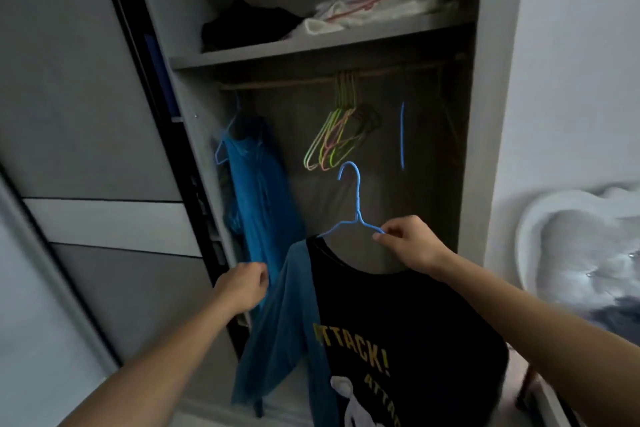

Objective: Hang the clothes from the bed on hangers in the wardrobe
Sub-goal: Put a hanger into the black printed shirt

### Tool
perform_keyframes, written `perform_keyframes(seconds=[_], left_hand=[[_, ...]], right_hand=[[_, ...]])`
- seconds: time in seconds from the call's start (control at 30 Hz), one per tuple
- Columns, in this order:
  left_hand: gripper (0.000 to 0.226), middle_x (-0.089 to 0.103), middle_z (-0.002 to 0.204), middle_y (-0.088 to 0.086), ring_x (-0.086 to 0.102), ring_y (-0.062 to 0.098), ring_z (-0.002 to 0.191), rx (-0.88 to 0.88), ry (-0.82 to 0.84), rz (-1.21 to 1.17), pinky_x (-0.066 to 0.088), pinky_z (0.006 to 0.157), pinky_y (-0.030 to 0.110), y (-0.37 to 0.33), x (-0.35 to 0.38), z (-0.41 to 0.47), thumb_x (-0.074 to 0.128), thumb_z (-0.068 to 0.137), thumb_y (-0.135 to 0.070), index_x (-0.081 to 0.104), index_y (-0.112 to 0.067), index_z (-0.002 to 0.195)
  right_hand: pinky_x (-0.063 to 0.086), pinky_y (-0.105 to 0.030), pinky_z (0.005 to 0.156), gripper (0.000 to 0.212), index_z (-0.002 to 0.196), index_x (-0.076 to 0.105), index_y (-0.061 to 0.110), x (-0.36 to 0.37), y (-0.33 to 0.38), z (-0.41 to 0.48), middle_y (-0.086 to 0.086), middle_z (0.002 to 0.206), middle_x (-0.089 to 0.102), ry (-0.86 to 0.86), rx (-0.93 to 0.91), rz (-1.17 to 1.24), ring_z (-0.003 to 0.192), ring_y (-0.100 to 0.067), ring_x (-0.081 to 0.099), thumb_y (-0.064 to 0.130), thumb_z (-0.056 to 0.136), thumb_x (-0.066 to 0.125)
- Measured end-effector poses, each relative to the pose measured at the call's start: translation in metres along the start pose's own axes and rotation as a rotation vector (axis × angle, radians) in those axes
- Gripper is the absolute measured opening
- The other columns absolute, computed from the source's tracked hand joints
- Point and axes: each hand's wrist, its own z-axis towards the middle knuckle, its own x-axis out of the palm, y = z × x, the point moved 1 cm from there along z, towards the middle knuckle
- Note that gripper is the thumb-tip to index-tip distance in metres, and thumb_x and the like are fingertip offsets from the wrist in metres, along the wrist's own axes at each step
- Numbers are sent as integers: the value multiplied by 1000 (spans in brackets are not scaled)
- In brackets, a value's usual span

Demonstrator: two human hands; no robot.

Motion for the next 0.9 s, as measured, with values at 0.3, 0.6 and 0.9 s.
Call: perform_keyframes(seconds=[0.3, 0.6, 0.9], left_hand=[[14, 67, 98, 5, 63, 26, 92, -58, -48, -46, 51, 75, 34, 82, -16, 84, 49, 92, -27, 62, -21, 93], [16, 63, 109, 10, 59, 31, 104, -69, -264, 12, 47, 76, 34, 120, -100, 225, 47, 91, -24, 59, -17, 99], [30, 55, 124, 12, 55, 34, 111, -30, -428, -112, 47, 90, 43, 160, -152, 317, 44, 94, -19, 50, -13, 123]], right_hand=[[29, -16, 34, 19, 70, 61, 4, 85, 84, 142, -6, 53, 46, -6, 158, 446, 35, -10, 37, 5, 89, 58], [34, -19, 35, 26, 71, 52, 6, 116, 180, 337, -5, 50, 45, -42, 126, 759, 34, -11, 37, -1, 92, 38], [43, -30, 50, 22, 108, 57, 0, 127, 240, 489, -9, 69, 61, -263, 79, 638, 54, -17, 53, 7, 95, 40]])
